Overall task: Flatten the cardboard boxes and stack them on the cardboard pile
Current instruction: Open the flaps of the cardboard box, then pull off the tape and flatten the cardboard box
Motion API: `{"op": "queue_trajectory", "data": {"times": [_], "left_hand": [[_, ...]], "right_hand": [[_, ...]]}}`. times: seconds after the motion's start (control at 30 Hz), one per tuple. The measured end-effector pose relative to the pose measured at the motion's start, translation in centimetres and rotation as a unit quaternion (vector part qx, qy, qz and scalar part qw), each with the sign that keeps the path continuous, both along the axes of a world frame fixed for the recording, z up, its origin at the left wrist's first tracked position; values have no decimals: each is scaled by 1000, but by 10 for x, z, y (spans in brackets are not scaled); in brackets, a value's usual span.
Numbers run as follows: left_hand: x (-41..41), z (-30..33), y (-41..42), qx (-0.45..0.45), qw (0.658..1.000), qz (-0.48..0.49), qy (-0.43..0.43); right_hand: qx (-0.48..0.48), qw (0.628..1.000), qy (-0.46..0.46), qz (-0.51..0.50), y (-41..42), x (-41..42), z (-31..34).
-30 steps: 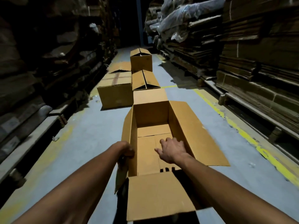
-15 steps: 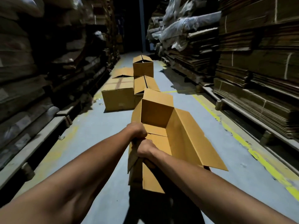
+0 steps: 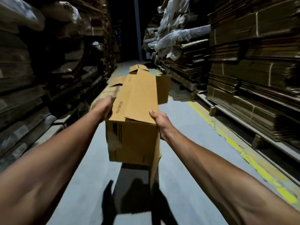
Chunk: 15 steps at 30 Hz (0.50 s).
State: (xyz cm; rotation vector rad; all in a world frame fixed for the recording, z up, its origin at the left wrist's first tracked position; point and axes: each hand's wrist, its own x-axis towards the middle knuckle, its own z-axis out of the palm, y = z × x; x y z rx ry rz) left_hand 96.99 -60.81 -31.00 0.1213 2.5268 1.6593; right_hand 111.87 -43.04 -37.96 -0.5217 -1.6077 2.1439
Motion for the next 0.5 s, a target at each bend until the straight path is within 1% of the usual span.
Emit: {"op": "queue_trajectory", "data": {"times": [0.07, 0.13, 0.23, 0.33, 0.4, 0.5], "left_hand": [[-3, 12, -7, 64, 995, -45, -61], [-5, 8, -12, 50, 989, -106, -88], [-6, -14, -7, -34, 980, -181, -75], [4, -30, 6, -73, 959, -255, -102], [15, -43, 17, -105, 934, -315, -130], [35, -72, 39, -199, 887, -384, -163]], "right_hand": [[-25, 999, 35, -29, 7, 8, -1], [-43, 997, 31, -65, 16, 14, -2], [-39, 989, -35, -137, 30, 29, -26], [-49, 980, -98, -165, 41, 53, -62], [-29, 974, -158, -162, 45, 74, -79], [61, 951, -261, -153, 60, 89, -111]]}}
